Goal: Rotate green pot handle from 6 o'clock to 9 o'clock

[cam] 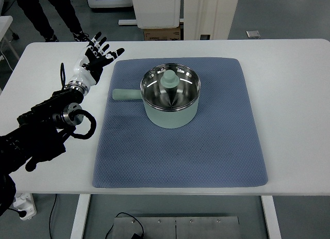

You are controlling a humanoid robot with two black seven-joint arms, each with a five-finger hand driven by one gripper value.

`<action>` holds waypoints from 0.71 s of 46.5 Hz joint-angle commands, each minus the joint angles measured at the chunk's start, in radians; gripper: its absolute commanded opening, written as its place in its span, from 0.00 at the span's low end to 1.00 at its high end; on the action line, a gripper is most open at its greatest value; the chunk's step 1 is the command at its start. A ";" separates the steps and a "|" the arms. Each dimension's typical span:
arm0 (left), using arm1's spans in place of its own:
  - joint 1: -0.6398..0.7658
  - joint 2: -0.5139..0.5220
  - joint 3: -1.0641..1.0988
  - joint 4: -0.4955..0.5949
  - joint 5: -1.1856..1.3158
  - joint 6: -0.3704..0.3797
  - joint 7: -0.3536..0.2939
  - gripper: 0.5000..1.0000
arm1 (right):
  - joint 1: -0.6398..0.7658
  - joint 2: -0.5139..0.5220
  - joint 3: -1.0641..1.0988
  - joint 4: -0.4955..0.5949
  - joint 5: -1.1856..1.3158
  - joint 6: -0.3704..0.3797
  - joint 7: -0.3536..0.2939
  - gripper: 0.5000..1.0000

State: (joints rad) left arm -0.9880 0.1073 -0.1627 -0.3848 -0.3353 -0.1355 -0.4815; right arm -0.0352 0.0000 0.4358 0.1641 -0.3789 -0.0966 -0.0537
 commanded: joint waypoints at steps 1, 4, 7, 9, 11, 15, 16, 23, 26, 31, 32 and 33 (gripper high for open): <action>0.005 -0.009 -0.014 0.000 -0.002 -0.010 0.006 1.00 | 0.000 0.000 0.000 0.000 0.000 0.000 0.000 1.00; 0.008 -0.018 -0.030 -0.003 -0.007 -0.013 0.009 1.00 | 0.000 0.000 0.000 0.000 0.000 0.000 0.000 1.00; 0.020 -0.026 -0.043 -0.006 -0.016 -0.013 0.014 1.00 | 0.000 0.000 0.000 0.000 0.000 0.000 0.000 1.00; 0.028 -0.029 -0.052 -0.011 -0.021 -0.015 0.014 1.00 | 0.000 0.000 0.001 0.000 0.000 0.000 0.000 1.00; 0.032 -0.031 -0.063 -0.013 -0.025 -0.019 0.014 1.00 | 0.000 0.000 0.000 0.000 0.000 0.000 0.000 1.00; 0.045 -0.038 -0.067 -0.013 -0.025 -0.036 0.014 1.00 | 0.000 0.000 0.001 0.002 0.002 0.001 0.000 1.00; 0.046 -0.040 -0.067 -0.013 -0.025 -0.039 0.014 1.00 | 0.001 0.000 0.001 0.003 0.003 0.000 0.000 1.00; 0.048 -0.040 -0.067 -0.013 -0.025 -0.041 0.014 1.00 | 0.001 0.000 0.001 0.005 0.003 0.002 -0.002 1.00; 0.046 -0.040 -0.067 -0.013 -0.024 -0.041 0.014 1.00 | 0.000 0.000 0.003 0.005 0.005 0.002 -0.002 1.00; 0.046 -0.040 -0.067 -0.013 -0.024 -0.041 0.014 1.00 | -0.002 0.000 0.003 0.003 0.005 0.002 -0.002 1.00; 0.046 -0.041 -0.067 -0.013 -0.024 -0.041 0.014 1.00 | -0.002 0.000 0.003 0.005 0.005 0.002 -0.002 1.00; 0.046 -0.041 -0.067 -0.013 -0.024 -0.041 0.014 1.00 | -0.002 0.000 0.003 0.005 0.005 0.002 -0.002 1.00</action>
State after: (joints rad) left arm -0.9408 0.0675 -0.2303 -0.3974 -0.3592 -0.1764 -0.4677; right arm -0.0362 0.0000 0.4386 0.1680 -0.3736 -0.0948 -0.0554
